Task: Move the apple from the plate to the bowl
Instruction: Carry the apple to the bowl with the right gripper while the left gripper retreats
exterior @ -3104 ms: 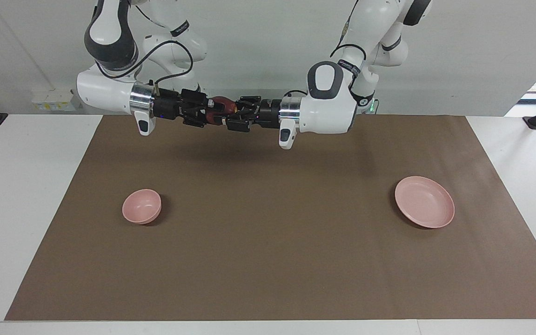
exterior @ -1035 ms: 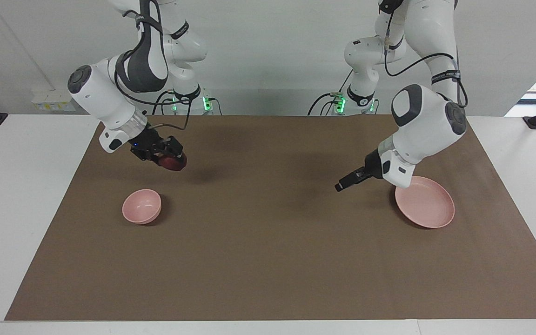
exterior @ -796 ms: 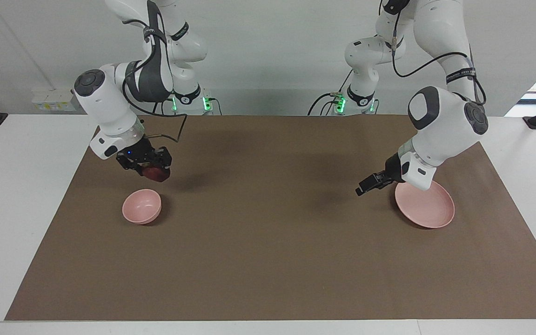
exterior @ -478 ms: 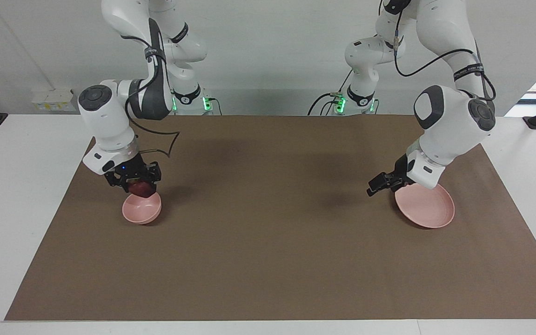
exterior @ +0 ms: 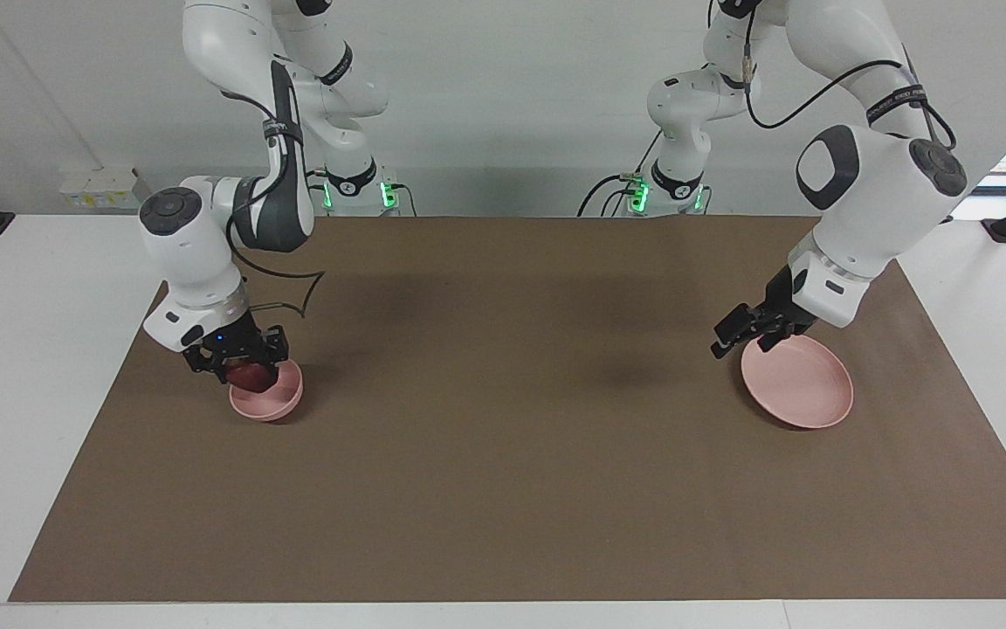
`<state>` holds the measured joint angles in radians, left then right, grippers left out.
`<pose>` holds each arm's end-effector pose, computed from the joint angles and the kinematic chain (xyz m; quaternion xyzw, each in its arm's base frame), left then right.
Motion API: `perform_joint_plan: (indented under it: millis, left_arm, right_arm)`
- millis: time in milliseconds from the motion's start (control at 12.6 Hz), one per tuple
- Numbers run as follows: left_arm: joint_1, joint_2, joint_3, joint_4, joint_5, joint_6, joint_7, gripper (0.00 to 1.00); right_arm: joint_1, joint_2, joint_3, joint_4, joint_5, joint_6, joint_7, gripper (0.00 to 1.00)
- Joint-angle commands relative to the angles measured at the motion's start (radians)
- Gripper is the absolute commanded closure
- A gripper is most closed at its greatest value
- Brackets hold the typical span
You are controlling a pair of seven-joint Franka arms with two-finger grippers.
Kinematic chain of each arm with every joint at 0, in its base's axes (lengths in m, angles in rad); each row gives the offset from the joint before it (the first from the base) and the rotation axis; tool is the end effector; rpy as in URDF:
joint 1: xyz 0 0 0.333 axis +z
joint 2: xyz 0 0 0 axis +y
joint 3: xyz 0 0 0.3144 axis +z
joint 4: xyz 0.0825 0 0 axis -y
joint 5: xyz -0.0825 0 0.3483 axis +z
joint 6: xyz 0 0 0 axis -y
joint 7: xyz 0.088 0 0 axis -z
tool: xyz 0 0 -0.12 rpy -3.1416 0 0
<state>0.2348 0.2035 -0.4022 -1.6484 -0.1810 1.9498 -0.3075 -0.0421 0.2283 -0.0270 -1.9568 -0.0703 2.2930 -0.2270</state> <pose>0.5911 -0.0958 0.5074 0.9852 0.1037 0.0250 0.1345 0.5826 -0.0419 0.3775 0.9930 0.1009 0.0488 0.0382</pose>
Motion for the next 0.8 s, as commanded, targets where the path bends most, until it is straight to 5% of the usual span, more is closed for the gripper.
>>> perform_joint_plan:
  millis: [0, 239, 478, 716]
  left_arm:
    - [0.020, -0.019, 0.002, 0.004, 0.017, -0.025, 0.034, 0.00]
    - [0.024, -0.018, 0.043, 0.030, 0.078, -0.023, 0.141, 0.00]
    - [-0.125, -0.051, 0.252, 0.047, 0.103, -0.044, 0.252, 0.00]
    - [-0.259, -0.107, 0.428, 0.050, 0.104, -0.096, 0.352, 0.00]
  right_arm:
    - [-0.002, 0.025, 0.006, 0.018, -0.025, 0.005, -0.005, 1.00]
    - [-0.001, 0.048, 0.006, 0.013, -0.025, 0.014, -0.003, 0.97]
    - [0.002, 0.071, 0.007, 0.013, -0.019, 0.043, 0.012, 0.71]
    - [-0.001, 0.082, 0.006, 0.013, -0.019, 0.051, 0.012, 0.26]
